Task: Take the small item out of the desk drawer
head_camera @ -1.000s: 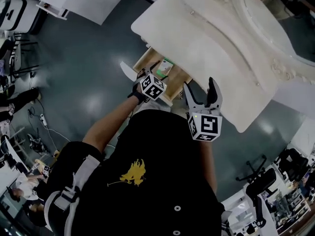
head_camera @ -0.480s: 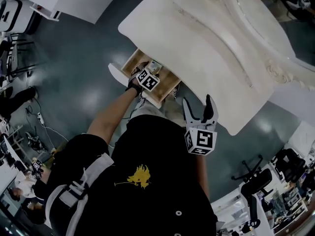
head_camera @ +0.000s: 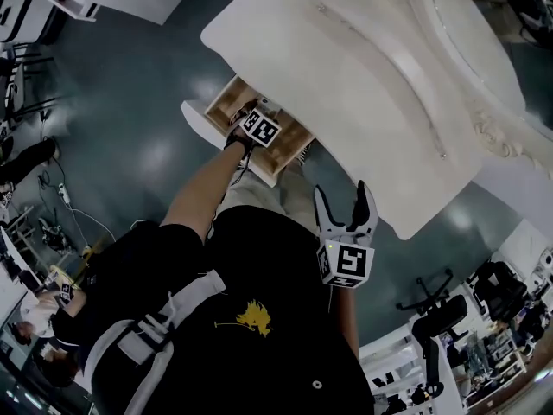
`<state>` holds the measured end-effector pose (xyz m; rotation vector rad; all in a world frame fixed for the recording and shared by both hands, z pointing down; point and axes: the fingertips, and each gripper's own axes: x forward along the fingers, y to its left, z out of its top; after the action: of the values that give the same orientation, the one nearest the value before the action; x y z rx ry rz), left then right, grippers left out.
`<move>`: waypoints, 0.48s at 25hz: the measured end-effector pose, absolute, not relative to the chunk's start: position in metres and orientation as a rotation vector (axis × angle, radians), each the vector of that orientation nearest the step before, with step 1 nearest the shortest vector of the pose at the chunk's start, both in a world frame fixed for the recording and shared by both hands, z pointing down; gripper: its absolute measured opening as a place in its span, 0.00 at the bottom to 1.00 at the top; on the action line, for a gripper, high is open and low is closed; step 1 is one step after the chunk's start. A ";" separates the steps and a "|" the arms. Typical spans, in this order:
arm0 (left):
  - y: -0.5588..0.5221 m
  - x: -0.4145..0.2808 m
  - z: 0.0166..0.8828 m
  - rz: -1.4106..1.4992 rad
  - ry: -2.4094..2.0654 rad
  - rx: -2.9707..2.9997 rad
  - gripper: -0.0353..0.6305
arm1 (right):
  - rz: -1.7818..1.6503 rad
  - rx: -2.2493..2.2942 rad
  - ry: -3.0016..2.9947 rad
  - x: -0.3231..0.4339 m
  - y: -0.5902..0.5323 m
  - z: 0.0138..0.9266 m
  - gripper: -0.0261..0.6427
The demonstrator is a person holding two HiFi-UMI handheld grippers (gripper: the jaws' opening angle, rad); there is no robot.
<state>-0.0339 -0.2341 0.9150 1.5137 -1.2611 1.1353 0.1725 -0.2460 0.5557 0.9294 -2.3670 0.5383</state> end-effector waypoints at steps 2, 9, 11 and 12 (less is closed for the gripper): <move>-0.232 -0.033 0.923 1.123 -1.256 1.488 0.61 | 0.528 0.927 -2.350 0.175 -0.242 0.556 0.63; -0.235 -0.037 0.927 1.071 -1.287 1.503 0.61 | 0.516 0.951 -2.312 0.170 -0.236 0.554 0.63; -0.237 -0.036 0.921 1.030 -1.295 1.506 0.60 | 0.505 0.951 -2.320 0.162 -0.233 0.550 0.63; -0.237 -0.035 0.918 1.008 -1.300 1.505 0.60 | 0.501 0.949 -2.325 0.158 -0.231 0.548 0.63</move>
<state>-0.0353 -0.2369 0.9180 1.5047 -1.2998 1.0083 0.1579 -0.2310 0.5476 0.9489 -2.3253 0.5011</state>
